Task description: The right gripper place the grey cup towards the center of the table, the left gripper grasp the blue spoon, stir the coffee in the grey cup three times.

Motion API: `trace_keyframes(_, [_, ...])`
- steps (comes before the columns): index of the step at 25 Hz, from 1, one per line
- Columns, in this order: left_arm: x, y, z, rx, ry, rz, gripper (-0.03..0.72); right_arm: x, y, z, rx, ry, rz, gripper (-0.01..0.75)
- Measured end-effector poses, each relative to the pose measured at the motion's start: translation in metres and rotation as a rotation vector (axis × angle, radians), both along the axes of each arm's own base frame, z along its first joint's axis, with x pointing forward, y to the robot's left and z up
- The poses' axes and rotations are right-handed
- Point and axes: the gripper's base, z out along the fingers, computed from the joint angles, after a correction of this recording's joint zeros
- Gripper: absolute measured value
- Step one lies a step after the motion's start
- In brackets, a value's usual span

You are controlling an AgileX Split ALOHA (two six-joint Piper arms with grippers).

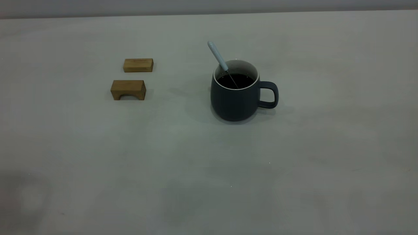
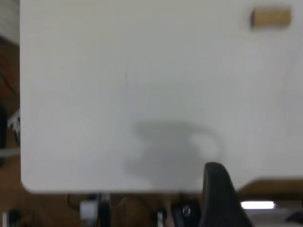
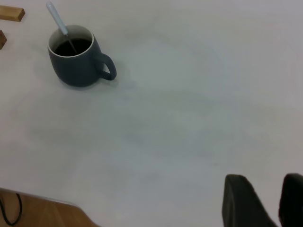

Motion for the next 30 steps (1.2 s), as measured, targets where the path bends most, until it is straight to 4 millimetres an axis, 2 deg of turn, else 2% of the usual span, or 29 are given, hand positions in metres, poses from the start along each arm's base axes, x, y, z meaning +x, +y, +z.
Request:
trace_keyframes(6, [-0.066, 0.021, -0.061, -0.075, 0.032, 0.094, 0.483, 0.000, 0.000, 0.000, 0.000, 0.000, 0.000, 0.239])
trace_keyframes(10, [-0.099, 0.025, -0.083, -0.106, -0.027, 0.082, 0.483, 0.000, 0.000, 0.000, 0.000, 0.000, 0.000, 0.239])
trace_keyframes(21, [-0.148, 0.023, -0.089, -0.128, -0.395, 0.040, 0.483, 0.000, 0.000, 0.000, 0.000, 0.000, 0.000, 0.239])
trace_keyframes(30, [-0.154, 0.023, -0.093, -0.151, -0.416, 0.077, 0.483, 0.000, 0.000, 0.000, 0.000, 0.000, 0.000, 0.239])
